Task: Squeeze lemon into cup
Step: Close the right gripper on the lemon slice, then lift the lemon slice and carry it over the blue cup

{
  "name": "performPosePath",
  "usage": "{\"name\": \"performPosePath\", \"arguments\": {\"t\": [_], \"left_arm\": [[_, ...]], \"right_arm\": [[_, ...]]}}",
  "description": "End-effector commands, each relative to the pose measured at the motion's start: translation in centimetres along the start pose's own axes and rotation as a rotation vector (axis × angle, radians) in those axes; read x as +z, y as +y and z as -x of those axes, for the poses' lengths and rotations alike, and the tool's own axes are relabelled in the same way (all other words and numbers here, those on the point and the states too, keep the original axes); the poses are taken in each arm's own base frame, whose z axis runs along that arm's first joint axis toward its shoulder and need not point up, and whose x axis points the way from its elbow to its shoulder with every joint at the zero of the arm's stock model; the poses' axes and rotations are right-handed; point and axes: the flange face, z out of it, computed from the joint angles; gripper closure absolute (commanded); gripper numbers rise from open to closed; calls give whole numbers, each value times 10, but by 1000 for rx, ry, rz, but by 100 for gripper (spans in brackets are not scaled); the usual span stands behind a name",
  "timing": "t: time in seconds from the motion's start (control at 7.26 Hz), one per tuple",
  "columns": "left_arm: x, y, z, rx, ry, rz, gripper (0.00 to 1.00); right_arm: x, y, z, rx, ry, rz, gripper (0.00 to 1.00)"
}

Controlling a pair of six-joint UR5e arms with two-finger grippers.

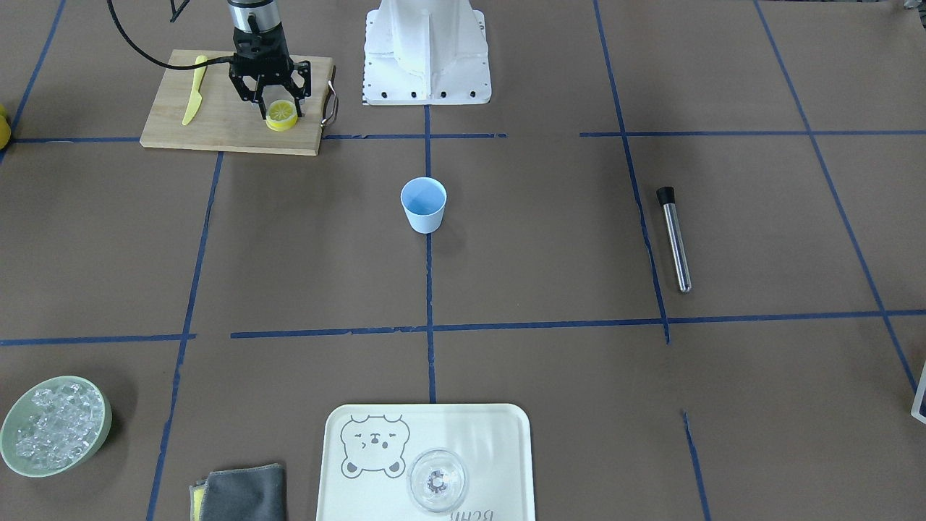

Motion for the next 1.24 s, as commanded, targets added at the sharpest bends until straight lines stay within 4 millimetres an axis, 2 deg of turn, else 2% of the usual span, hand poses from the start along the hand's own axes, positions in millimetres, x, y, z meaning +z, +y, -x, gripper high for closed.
{"name": "performPosePath", "arguments": {"t": [0.0, 0.28, 0.55, 0.96, 1.1], "left_arm": [[0, -1, 0, 0, 0, 0, 0], [0, -1, 0, -1, 0, -1, 0], [0, 0, 0, -3, 0, 1, 0], [1, 2, 1, -6, 1, 4, 0], [2, 2, 2, -7, 1, 5, 0]], "right_arm": [[-15, -6, 5, 11, -31, -7, 100], [-26, -15, 6, 25, -50, -14, 100], [-28, -21, 7, 34, -54, -14, 100], [-29, -50, 6, 71, -57, 6, 100], [-33, -62, 11, 69, -73, -6, 100]]}}
